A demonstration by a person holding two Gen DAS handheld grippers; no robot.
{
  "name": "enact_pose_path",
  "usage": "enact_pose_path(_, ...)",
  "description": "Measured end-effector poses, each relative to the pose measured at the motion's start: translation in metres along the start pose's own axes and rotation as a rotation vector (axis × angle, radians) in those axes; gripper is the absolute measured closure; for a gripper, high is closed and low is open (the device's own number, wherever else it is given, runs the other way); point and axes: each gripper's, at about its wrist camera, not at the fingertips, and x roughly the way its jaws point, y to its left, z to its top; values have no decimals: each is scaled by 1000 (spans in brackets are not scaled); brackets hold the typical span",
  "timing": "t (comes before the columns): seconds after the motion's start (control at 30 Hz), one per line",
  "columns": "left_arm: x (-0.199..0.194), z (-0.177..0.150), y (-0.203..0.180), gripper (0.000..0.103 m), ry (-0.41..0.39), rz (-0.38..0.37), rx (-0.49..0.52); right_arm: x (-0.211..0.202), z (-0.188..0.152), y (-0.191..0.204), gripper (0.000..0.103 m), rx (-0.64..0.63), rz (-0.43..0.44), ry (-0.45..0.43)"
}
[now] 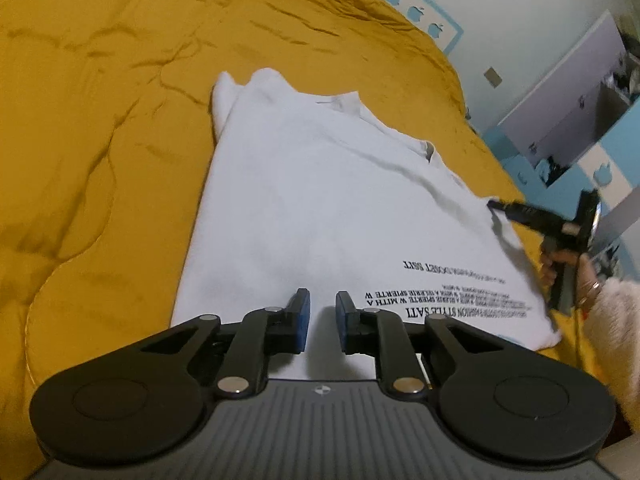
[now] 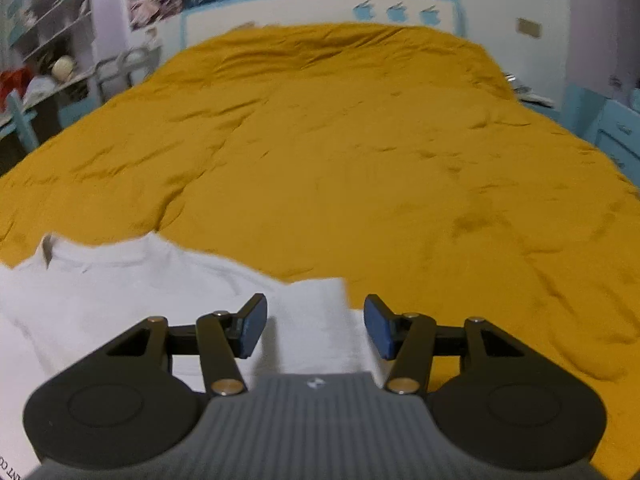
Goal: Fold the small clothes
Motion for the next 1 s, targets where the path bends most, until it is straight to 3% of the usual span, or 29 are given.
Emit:
enact_pose_path(0.13, 1, -2, 4, 83, 9, -10, -6, 5, 1, -4, 102, 63, -66, -39)
enact_pose_path(0.23, 5, -2, 1, 83, 12, -2, 2, 23, -5, -7, 98, 90, -121, 38)
enact_pose_path(0.33, 8, -2, 4, 83, 15, -13, -9, 17, -7, -8, 82, 107, -151, 33)
enact_pose_path(0.37, 8, -1, 7, 83, 17, -22, -18, 8, -6, -9, 68, 133, -155, 13)
enact_pose_path(0.4, 8, 0, 8, 83, 18, -30, -25, -8, -8, -10, 61, 167, -144, -16)
enact_pose_path(0.5, -2, 5, 7, 83, 3, -29, -59, -64, -22, -18, 59, 292, 11, -56)
enact_pose_path(0.6, -28, 2, -6, 61, -51, 28, -83, -136, -60, -32, 43, 458, 215, -77)
enact_pose_path(0.67, -45, -8, -12, 55, -66, -22, -133, -169, -89, -38, 42, 531, 301, -64)
enact_pose_path(0.8, -62, -39, -13, 47, -73, -109, -302, -210, -151, -36, 40, 669, 367, -11)
enact_pose_path(0.87, -62, -56, -10, 39, -89, -106, -403, -218, -175, -30, 40, 763, 386, -4)
enact_pose_path(1.0, -53, -68, 1, 39, -120, -86, -507, -212, -200, -19, 40, 899, 349, 32)
